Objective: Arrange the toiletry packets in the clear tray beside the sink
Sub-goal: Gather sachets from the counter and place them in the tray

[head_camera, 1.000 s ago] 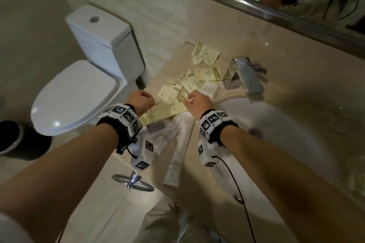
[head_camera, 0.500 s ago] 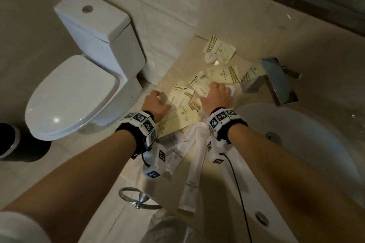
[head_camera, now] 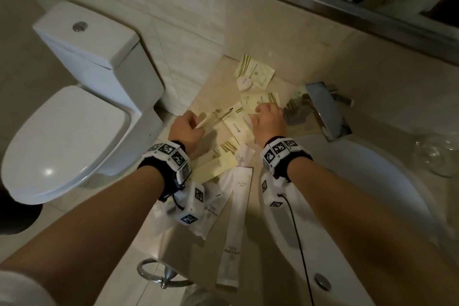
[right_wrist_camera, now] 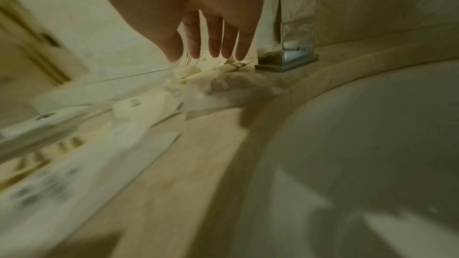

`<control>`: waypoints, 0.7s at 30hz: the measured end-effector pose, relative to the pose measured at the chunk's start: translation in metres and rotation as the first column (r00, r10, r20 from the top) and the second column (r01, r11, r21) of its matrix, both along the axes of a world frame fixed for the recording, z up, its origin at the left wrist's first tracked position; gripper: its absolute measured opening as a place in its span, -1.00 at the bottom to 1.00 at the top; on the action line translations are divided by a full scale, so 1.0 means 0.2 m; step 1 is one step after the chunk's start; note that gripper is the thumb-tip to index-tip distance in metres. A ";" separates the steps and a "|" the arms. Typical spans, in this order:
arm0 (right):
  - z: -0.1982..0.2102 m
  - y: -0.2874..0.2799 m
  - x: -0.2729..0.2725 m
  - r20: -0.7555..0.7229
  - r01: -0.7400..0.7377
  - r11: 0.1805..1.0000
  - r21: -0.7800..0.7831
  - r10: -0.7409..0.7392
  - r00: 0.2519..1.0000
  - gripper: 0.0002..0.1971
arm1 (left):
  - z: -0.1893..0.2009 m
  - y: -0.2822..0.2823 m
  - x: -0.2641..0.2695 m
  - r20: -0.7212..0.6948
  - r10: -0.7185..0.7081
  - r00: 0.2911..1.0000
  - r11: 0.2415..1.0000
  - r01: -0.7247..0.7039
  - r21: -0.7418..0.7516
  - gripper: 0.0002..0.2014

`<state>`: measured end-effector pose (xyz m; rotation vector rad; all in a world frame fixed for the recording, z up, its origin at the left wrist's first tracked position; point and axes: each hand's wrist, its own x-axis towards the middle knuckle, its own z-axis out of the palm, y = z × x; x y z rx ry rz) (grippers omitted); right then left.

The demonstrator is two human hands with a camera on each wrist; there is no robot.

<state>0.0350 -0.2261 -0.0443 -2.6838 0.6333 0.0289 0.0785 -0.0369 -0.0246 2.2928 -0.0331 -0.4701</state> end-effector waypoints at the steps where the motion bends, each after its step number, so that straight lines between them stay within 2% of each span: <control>1: 0.00 -0.02 0.02 -0.004 0.010 1.000 0.025 -0.010 1.000 -0.60 | 0.00 0.00 0.01 0.009 -0.002 1.000 1.000 0.002 -0.020 -0.84; 3: 0.01 -0.05 0.05 -0.098 -0.021 0.998 0.055 0.026 0.995 -0.45 | 0.00 0.02 0.02 -0.027 -0.028 0.999 0.999 0.028 -0.019 -0.76; 6: 0.00 -0.07 0.07 -0.246 -0.079 0.997 -0.026 0.070 0.967 -0.38 | -0.03 0.05 0.04 -0.122 -0.046 0.992 0.999 0.042 -0.028 -0.91; 9: 0.00 -0.06 0.08 -0.270 -0.080 0.987 -0.142 0.039 0.962 -0.39 | -0.04 0.07 0.02 -0.171 -0.074 0.983 0.997 0.069 -0.038 -0.72; 12: 0.02 -0.04 0.09 -0.303 -0.056 0.989 -0.140 0.011 0.953 -0.43 | -0.01 0.07 0.01 -0.163 -0.119 0.979 0.989 0.102 -0.105 -0.61; 16: 0.03 -0.03 0.10 -0.280 -0.016 0.994 -0.112 -0.016 0.960 -0.47 | 0.02 0.06 0.02 -0.129 -0.094 0.987 0.987 0.075 -0.139 -0.60; 19: 0.05 -0.03 0.09 -0.161 0.014 0.996 -0.091 -0.029 0.986 -0.58 | 0.06 0.04 0.02 -0.110 -0.072 0.991 0.985 0.053 -0.166 -0.54; 21: 0.08 -0.03 0.08 -0.097 0.022 0.999 -0.041 -0.026 0.995 -0.66 | 0.08 0.03 0.01 -0.082 -0.059 0.995 0.982 0.043 -0.182 -0.66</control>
